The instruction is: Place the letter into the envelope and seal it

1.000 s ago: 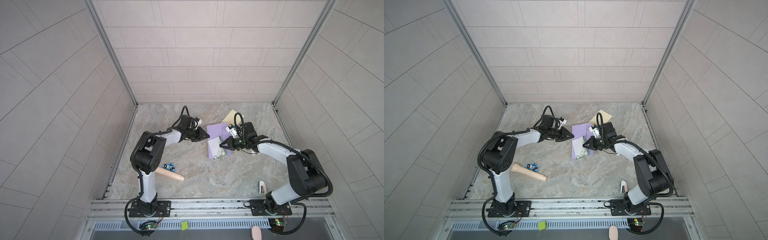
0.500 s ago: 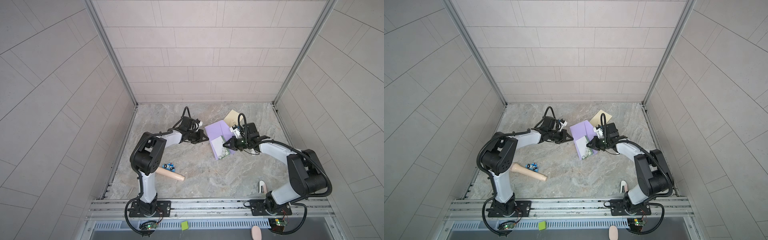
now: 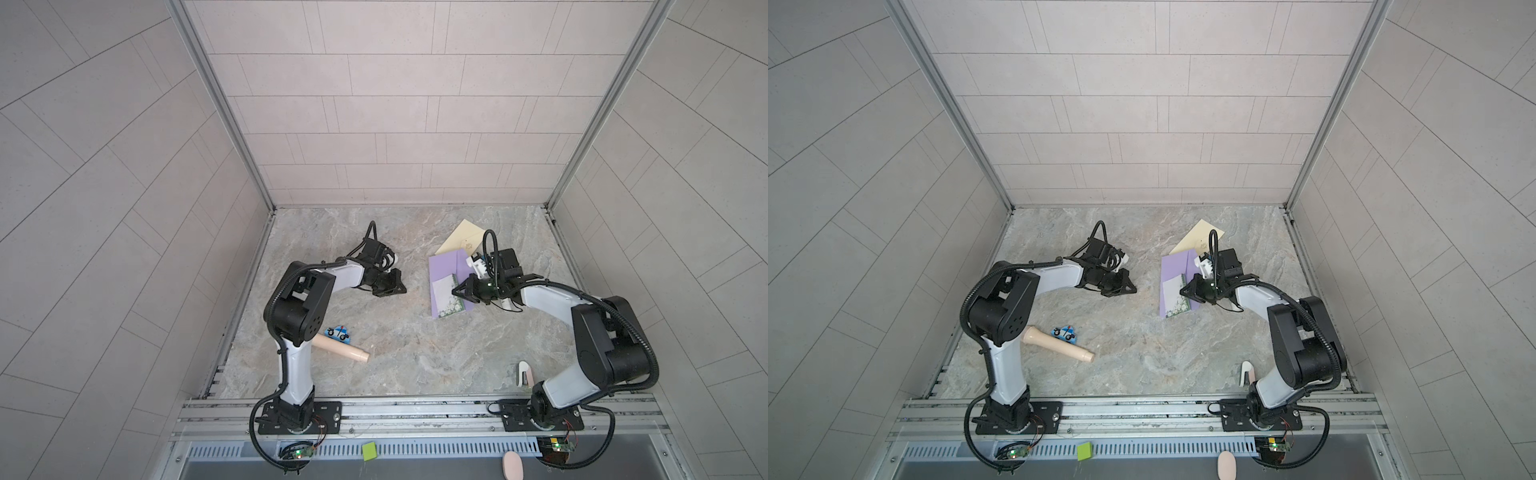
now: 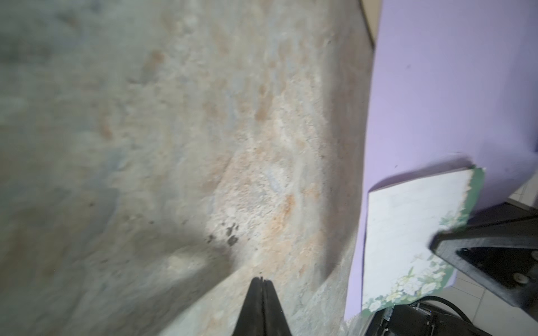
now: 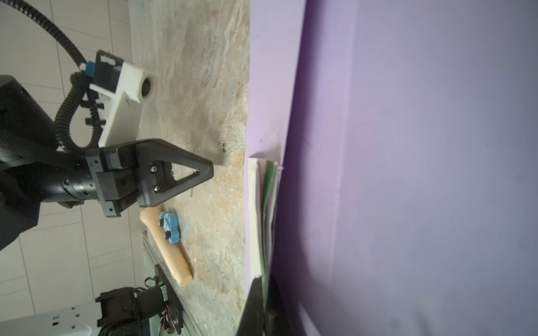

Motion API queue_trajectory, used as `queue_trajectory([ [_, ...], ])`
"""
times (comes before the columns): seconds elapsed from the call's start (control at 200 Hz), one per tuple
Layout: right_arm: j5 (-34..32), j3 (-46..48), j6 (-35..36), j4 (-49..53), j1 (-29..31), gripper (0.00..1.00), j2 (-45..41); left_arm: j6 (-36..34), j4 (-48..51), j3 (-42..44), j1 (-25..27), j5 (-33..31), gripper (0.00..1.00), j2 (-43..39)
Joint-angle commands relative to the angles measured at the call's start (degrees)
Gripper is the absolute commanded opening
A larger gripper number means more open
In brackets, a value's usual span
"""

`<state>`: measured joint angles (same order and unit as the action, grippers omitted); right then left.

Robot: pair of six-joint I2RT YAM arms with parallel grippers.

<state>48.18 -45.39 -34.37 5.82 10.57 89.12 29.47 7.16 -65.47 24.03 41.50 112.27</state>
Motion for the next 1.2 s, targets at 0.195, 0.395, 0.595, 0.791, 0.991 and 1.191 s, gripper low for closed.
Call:
queue_trajectory([
  [0.195,6.7,-0.5,3.7,1.7,2.0,0.0,-3.1,11.7,-21.9,1.9,-0.1,10.6,0.64,-3.5],
  [0.395,7.6,-2.3,2.8,1.6,3.2,0.0,-5.1,14.0,-22.3,1.6,0.0,10.4,0.65,-1.6],
  [0.595,7.4,-3.3,1.3,0.4,4.2,0.0,-4.7,18.5,-29.5,2.9,0.1,12.5,0.48,-0.8],
  [0.791,5.9,-3.6,0.0,-1.0,4.9,0.0,-2.7,21.9,-35.2,4.4,0.1,13.2,0.16,-1.0],
  [0.991,1.3,-3.7,-0.9,-0.9,5.0,0.0,-1.5,20.5,-33.6,5.1,-0.1,10.7,0.0,-2.5],
  [1.191,-1.4,-2.9,0.2,2.1,2.4,0.0,-0.5,9.1,-19.1,3.3,-0.3,6.2,0.0,-5.4],
])
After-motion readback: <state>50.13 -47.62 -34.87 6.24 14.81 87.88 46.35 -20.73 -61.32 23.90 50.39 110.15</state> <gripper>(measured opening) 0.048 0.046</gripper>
